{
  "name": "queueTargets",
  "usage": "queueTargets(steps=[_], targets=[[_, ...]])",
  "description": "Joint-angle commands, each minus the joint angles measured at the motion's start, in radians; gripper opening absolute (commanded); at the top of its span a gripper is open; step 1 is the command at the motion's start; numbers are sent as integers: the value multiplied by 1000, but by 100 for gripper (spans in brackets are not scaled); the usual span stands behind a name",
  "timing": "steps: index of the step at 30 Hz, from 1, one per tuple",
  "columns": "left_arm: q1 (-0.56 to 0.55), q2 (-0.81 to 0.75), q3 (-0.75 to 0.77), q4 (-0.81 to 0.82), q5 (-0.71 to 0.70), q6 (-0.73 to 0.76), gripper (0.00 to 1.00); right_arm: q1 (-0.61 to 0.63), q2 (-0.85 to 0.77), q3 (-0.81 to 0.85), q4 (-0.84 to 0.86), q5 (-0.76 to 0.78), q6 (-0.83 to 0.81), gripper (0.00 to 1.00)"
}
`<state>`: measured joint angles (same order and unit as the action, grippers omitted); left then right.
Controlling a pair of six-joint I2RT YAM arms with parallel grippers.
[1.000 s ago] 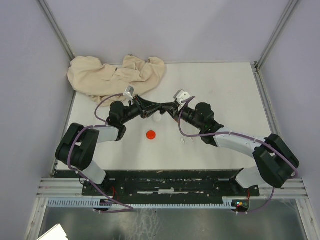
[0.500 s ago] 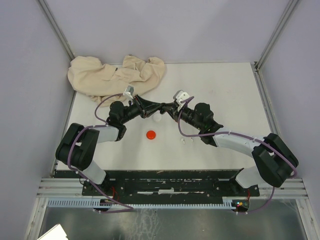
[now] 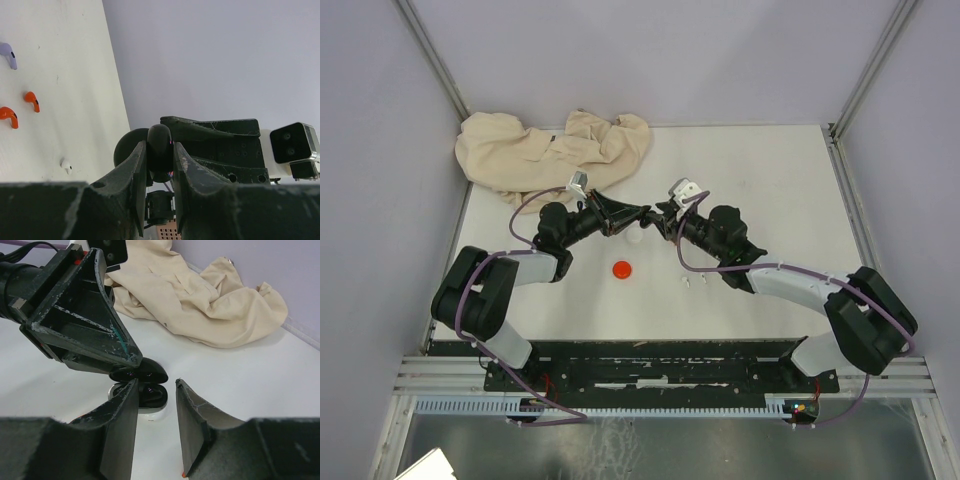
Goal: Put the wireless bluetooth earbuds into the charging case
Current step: Place the earbud in the charging case, then close the charging case.
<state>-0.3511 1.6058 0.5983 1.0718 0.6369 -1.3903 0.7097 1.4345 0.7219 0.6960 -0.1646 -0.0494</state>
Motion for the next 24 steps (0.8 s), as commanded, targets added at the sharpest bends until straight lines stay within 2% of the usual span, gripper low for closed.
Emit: queueTargets(steps=[1, 7, 9, 12, 15, 23, 24], targets=[[-5, 1, 5, 61, -2, -35, 3, 4, -48, 0, 49, 38, 27, 44], [-5, 8, 2, 60, -15, -34, 3, 2, -132, -14, 71, 137, 50, 52], [-4, 5, -5, 60, -41, -40, 3, 3, -171, 24, -93, 239, 58, 53], [-5, -10, -17, 41, -111, -62, 3, 2, -186, 147, -428, 371, 104, 54], [-6, -31, -21, 0, -193, -80, 3, 4, -165, 197, -566, 400, 105, 63], [-39, -79, -40, -81, -409, -160, 3, 32, -101, 102, -484, 403, 89, 100], [-45, -83, -38, -91, -425, -168, 3, 40, -86, 91, -454, 398, 77, 99]])
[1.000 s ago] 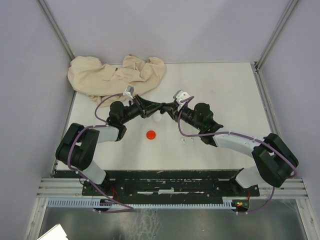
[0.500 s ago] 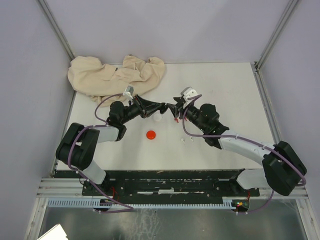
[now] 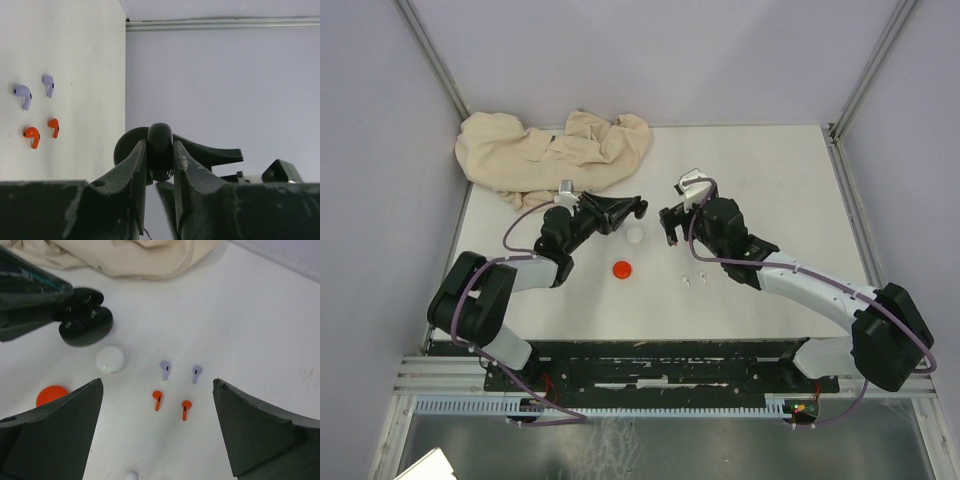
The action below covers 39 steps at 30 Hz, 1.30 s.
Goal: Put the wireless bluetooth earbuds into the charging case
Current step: Close the charging case.
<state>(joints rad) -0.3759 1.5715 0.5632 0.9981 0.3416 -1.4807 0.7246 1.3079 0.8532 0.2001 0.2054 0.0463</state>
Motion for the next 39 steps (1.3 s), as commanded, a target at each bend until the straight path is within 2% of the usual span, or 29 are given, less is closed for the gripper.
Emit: queueTargets(steps=[1, 13, 27, 39], targets=[[-25, -51, -1, -27, -143, -82, 3, 35, 59, -44, 64, 31, -29, 99], [-87, -30, 3, -14, -212, -149, 3, 118, 250, -50, 383, 70, -46, 99], [-122, -6, -40, 31, -178, -179, 3, 127, 333, -42, 535, 242, -68, 99], [-115, -3, -47, 8, -168, -150, 3, 127, 242, -104, 515, 348, -142, 99]])
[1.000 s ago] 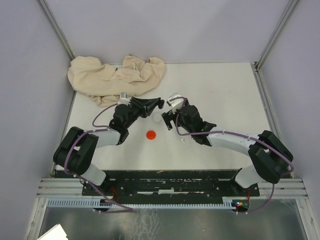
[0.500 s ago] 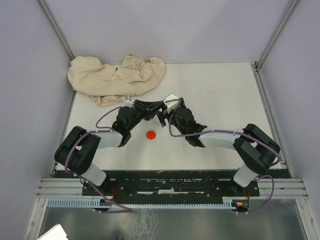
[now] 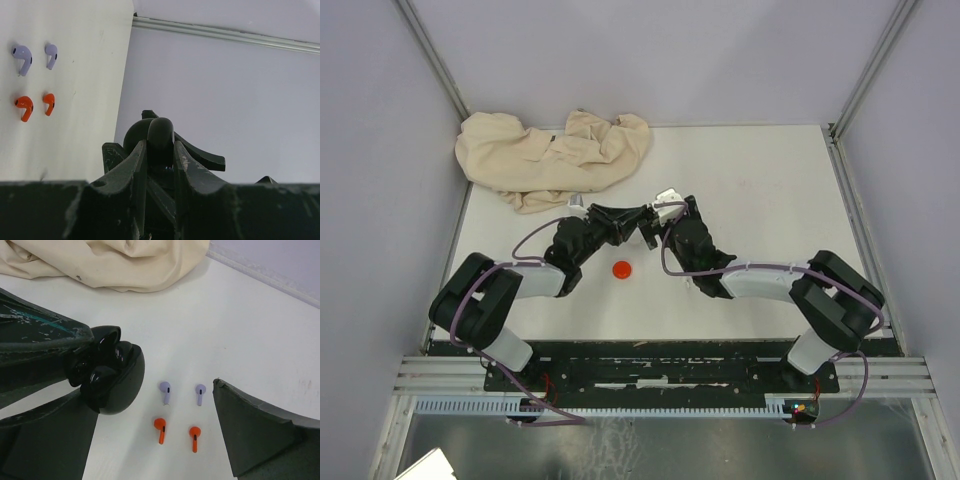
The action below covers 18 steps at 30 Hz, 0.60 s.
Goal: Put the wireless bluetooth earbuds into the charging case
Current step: Close the charging case, then place the charging case at the center of the board.
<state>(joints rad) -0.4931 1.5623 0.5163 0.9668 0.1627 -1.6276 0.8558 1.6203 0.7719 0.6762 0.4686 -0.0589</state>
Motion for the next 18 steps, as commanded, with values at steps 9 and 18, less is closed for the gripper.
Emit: queueTargets(steps=[9, 18], targets=[[2, 16, 14, 16, 21, 24, 3, -4, -142, -56, -1, 107, -56, 99], [101, -139, 14, -314, 12, 292, 3, -69, -260, 58, -412, 132, 102, 99]])
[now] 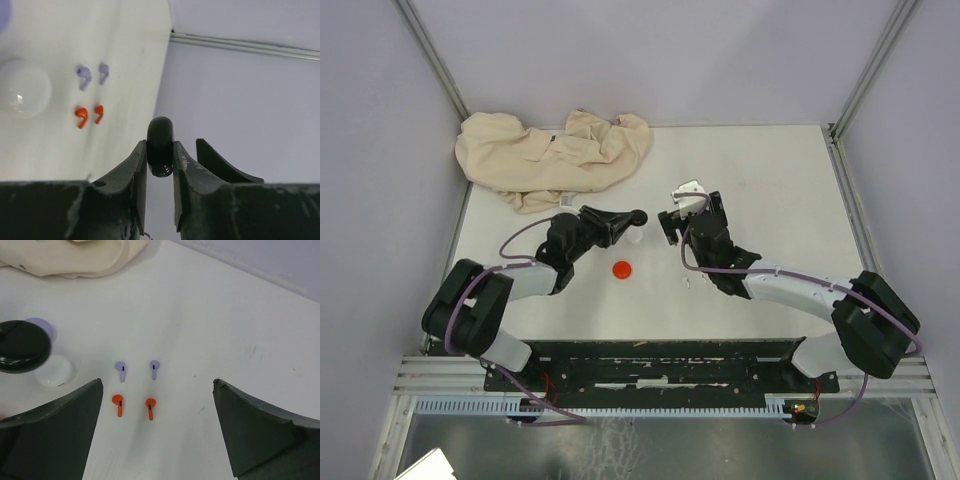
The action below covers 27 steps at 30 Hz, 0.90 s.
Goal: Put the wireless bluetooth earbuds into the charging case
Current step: Place the charging case at the center of the board.
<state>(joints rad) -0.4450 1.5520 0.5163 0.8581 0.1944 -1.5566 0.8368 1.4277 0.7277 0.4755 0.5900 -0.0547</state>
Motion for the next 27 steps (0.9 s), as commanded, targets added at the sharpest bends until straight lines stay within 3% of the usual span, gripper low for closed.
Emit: queueTargets(steps=[1, 4, 7, 15, 27], targets=[[63, -164, 16, -276, -44, 273, 3, -64, -76, 128, -252, -18, 127, 99], [81, -247, 19, -445, -119, 400, 3, -113, -78, 191, -393, -106, 192, 99], [89, -267, 20, -514, -157, 464, 3, -150, -69, 229, -473, -183, 208, 100], [115, -181, -47, -406, -133, 488, 3, -202, -33, 272, -529, -302, 255, 100], [178, -106, -101, -301, -105, 511, 3, -206, 218, 528, -635, -544, 243, 99]])
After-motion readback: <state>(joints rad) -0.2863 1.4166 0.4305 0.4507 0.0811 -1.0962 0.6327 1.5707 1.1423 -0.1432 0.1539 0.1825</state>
